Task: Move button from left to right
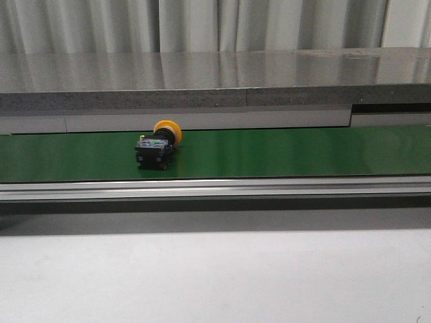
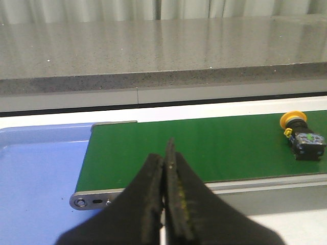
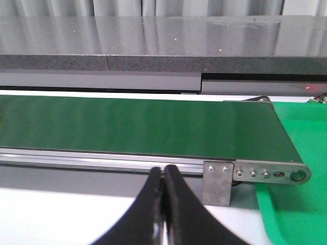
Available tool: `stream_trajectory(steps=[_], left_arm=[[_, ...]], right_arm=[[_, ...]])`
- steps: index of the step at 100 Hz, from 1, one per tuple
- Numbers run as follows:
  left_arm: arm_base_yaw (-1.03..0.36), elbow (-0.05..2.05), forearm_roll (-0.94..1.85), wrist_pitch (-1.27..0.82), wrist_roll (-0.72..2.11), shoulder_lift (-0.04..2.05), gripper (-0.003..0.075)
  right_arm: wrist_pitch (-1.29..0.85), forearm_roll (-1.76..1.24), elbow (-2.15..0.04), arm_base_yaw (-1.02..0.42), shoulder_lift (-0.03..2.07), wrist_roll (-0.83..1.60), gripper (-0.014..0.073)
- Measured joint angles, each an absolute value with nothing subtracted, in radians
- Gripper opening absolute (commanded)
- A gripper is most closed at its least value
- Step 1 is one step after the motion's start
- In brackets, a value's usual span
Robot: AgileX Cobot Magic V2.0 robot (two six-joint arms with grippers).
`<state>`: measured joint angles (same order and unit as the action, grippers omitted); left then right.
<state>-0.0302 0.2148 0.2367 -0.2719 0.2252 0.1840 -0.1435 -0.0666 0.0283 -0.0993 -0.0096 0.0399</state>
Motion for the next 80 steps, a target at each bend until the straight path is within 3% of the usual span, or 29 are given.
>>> stream_trajectory(steps=[41,80], left_arm=[[-0.03,0.215,0.237,-0.272,0.225,0.184,-0.002],[-0.03,0.215,0.237,-0.272,0.225,0.184,-0.002]], right_arm=[[-0.049,-0.076,0.02,-0.099,-0.01,0.04,-0.0067],[-0.231,-0.134,-0.244,-0.099,0.139,0.04,-0.0067]])
